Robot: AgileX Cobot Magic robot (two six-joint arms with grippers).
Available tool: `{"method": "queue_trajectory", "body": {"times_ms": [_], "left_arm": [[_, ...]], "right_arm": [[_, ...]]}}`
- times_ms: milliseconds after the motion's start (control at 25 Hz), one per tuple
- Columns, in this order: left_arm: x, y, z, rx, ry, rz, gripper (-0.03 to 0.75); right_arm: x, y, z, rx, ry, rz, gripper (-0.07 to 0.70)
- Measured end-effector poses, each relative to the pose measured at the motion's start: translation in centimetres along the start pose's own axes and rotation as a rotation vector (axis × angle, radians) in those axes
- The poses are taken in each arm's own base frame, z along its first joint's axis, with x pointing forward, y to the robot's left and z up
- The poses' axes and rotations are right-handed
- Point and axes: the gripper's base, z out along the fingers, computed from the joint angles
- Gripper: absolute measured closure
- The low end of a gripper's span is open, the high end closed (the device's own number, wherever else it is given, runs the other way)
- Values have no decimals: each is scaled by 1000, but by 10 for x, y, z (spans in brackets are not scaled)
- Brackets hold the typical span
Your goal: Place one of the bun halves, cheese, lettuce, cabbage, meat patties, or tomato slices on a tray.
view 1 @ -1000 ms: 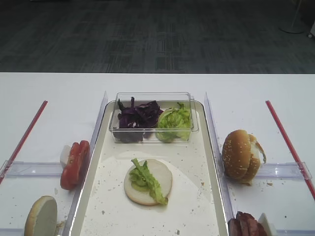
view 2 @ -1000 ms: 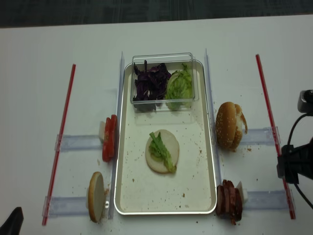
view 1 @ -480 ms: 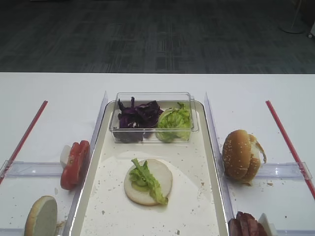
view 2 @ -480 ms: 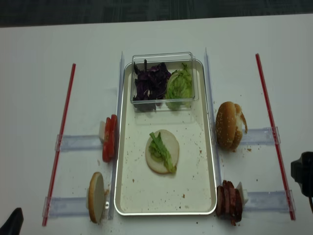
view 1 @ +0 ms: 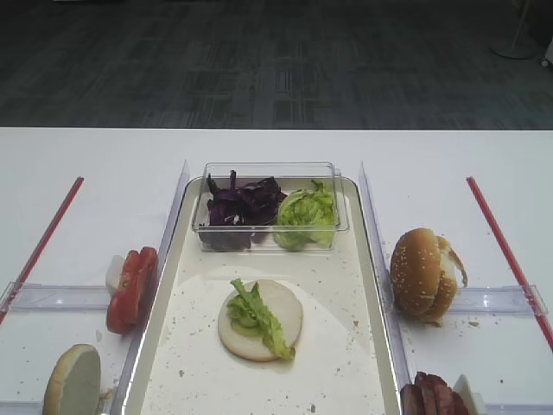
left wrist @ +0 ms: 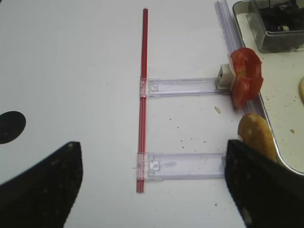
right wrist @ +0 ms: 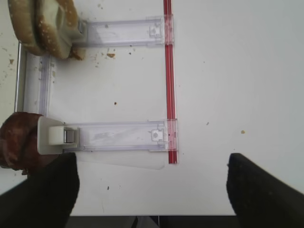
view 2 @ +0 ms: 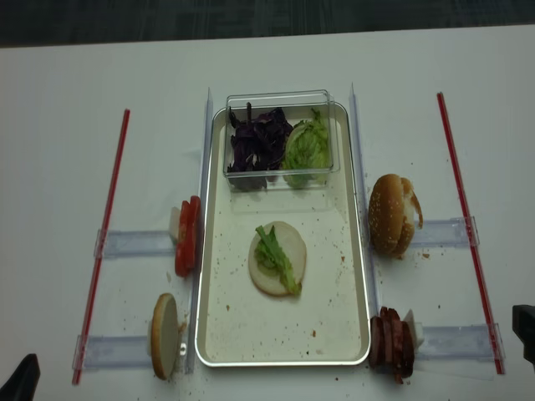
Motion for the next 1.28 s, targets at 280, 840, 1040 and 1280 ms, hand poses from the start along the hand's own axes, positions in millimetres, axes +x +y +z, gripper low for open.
{"method": "queue_trajectory", "body": {"times_ms": [280,840,1040,1280], "left_arm": [[0,0,0,0,0,0,153],[0,0,0,0,0,0,153],[0,0,0,0,0,0,153],[0,0,0,0,0,0,153]], "right_arm": [[22,2,-26,-8,-223,-26,-13],[50,4,-46,-27,-435,-58,-15],[50,4,-46,-29,-435,-60,-15],[50,4,-46,-29,-435,-60,-15]]}}
